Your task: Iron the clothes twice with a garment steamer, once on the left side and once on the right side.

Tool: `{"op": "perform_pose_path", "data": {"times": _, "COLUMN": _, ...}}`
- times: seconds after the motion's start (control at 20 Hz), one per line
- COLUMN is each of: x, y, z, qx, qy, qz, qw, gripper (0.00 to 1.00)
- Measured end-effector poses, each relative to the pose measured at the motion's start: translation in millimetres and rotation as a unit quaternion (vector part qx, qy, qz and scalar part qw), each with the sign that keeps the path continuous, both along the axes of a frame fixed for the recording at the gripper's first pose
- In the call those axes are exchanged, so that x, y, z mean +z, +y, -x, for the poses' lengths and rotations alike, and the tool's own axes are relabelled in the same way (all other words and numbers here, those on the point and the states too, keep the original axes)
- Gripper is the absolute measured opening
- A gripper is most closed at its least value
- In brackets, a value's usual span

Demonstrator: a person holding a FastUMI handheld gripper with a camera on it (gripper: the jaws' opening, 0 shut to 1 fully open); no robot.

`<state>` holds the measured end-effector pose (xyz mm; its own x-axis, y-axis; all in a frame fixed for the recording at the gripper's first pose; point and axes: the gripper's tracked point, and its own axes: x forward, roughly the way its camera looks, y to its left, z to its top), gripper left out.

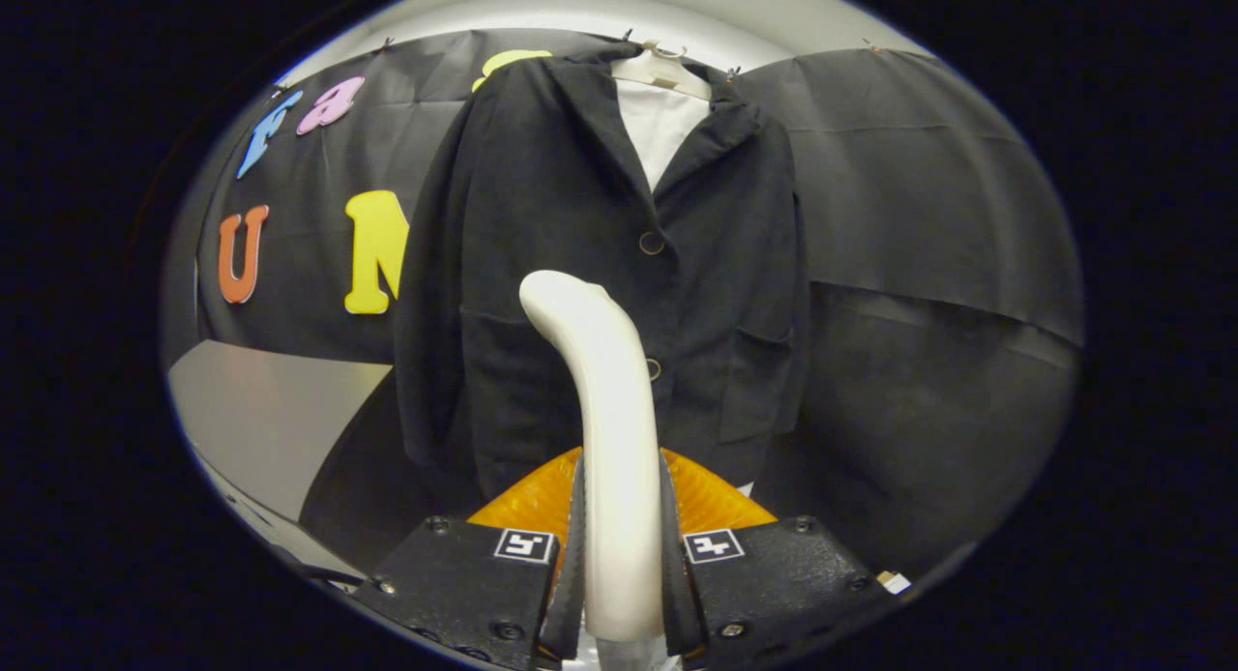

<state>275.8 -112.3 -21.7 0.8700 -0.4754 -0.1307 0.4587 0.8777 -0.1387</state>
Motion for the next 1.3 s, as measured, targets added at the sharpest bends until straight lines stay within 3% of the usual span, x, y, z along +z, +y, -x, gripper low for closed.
{"op": "perform_pose_path", "data": {"times": 0.4, "x": -36.9, "y": 2.0, "z": -7.9, "qx": -0.008, "qy": 0.034, "qz": 0.011, "qw": 0.999, "gripper": 0.36}}
{"op": "perform_pose_path", "data": {"times": 1.3, "x": -152.4, "y": -7.8, "z": 20.0, "qx": -0.028, "qy": 0.146, "qz": -0.016, "qw": 0.989, "gripper": 0.36}}
